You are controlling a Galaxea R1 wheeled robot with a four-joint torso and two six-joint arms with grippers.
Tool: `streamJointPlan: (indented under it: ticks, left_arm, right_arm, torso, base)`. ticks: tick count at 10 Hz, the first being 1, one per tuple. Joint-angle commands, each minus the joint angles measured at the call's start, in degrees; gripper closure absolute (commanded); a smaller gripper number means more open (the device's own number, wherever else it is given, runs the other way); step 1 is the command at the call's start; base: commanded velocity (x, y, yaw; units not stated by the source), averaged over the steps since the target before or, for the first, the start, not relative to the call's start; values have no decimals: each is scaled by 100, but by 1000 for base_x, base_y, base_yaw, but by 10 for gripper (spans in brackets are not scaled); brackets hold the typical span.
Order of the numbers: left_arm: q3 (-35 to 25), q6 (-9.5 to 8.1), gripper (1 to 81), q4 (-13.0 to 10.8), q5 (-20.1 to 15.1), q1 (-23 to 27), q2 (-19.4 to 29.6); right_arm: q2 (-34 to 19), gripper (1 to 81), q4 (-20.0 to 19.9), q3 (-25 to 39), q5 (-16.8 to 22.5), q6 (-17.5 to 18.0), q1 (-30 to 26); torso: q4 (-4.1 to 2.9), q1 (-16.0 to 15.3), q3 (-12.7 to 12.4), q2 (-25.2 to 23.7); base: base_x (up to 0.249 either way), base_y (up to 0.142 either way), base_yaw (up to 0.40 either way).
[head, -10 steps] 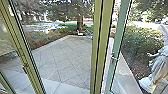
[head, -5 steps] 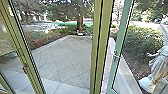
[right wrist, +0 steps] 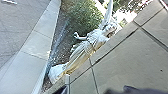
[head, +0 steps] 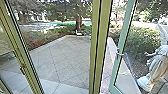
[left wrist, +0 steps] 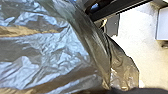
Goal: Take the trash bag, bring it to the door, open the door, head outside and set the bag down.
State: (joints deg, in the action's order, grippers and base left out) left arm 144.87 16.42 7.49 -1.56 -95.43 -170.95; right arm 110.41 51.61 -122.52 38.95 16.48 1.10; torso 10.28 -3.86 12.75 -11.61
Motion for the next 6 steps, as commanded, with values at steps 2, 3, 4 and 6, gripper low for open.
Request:
streamJointPlan:
  ticks: [2,3,4,6]
  left_arm:
    - [-64,10,811,25,-468,55,-19]
    - [-64,10,811,16,-468,63,-27]
    - [-65,10,811,16,-468,55,-36]
    - [-73,10,811,16,-468,63,-36]
  right_arm:
    - [-236,10,771,-316,-230,-13,-755]
    - [-253,10,779,-359,-299,-5,-624]
    - [-262,10,1007,-491,-580,4,-535]
    - [-228,10,1158,-798,-915,66,-263]
  torso:
    - [0,0,0,0]
    - [0,0,0,0]
    - [0,0,0,0]
    - [2,0,0,0]
  base:
    - [0,0,0]
    - [0,0,0]
    - [0,0,0]
    - [0,0,0]
